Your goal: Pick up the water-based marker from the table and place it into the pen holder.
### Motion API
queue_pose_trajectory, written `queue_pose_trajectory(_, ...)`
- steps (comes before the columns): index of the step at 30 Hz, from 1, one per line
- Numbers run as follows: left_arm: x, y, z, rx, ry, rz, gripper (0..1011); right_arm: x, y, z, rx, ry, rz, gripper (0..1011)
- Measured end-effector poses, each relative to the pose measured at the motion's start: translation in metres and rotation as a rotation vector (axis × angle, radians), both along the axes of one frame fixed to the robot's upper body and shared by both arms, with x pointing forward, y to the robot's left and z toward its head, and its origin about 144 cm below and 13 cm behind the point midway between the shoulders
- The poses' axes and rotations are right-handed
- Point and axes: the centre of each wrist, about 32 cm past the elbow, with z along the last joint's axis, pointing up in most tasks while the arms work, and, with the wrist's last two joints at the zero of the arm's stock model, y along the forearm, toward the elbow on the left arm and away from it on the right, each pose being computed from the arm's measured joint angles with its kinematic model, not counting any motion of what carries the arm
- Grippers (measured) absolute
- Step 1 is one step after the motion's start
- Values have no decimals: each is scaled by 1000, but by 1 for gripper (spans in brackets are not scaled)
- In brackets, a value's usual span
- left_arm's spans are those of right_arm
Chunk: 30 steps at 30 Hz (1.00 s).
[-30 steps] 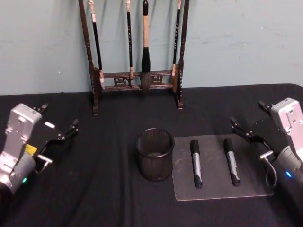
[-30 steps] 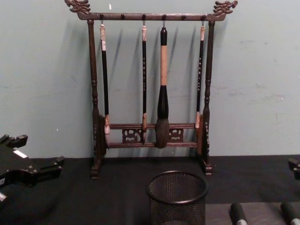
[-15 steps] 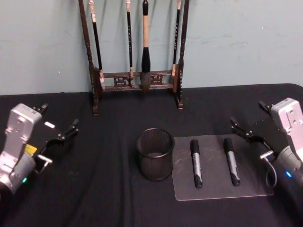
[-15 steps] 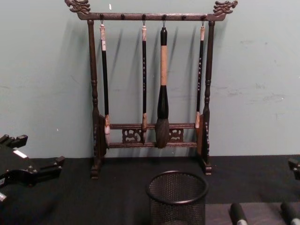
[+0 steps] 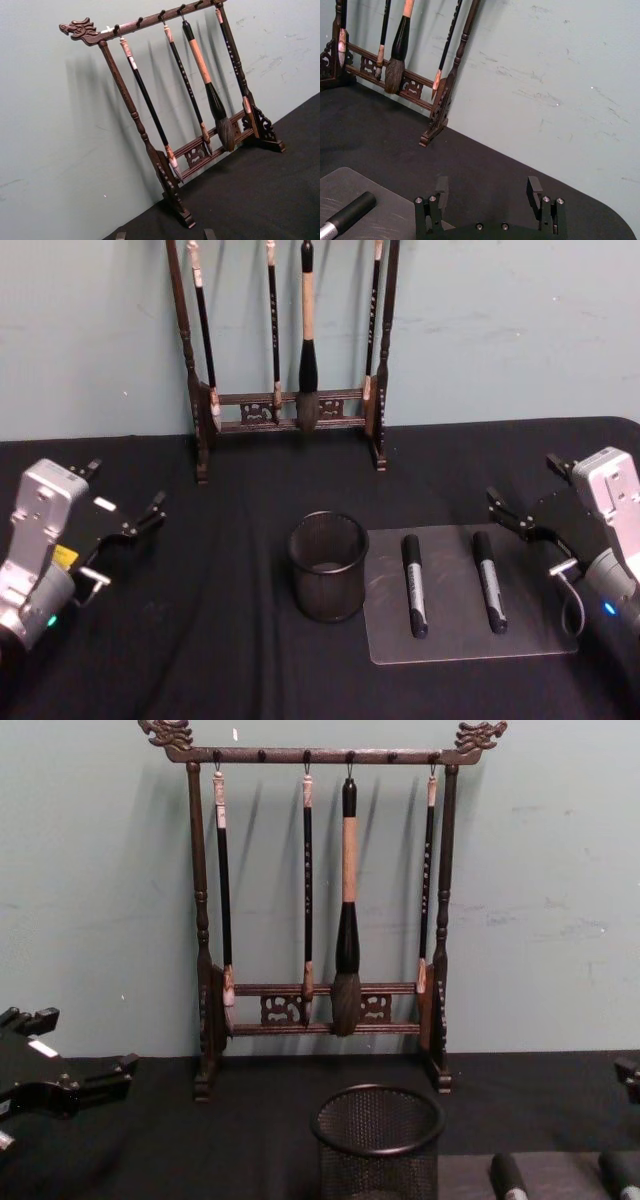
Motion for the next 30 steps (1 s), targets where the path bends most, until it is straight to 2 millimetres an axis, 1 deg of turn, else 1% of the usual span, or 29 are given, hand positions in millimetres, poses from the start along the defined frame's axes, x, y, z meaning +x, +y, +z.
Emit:
queue_pose_trajectory(20, 0, 0, 0, 0, 0, 0, 1009, 0, 0, 0, 1, 0, -2, 1002)
queue_pose_trajectory(24, 0, 0, 0, 0, 0, 0, 1009, -2, 2, 1, 7, 1, -6, 1002)
queue_pose_trajectory(30, 0, 0, 0, 0, 0, 0, 1009, -4, 10, 3, 40, 10, -7, 1002)
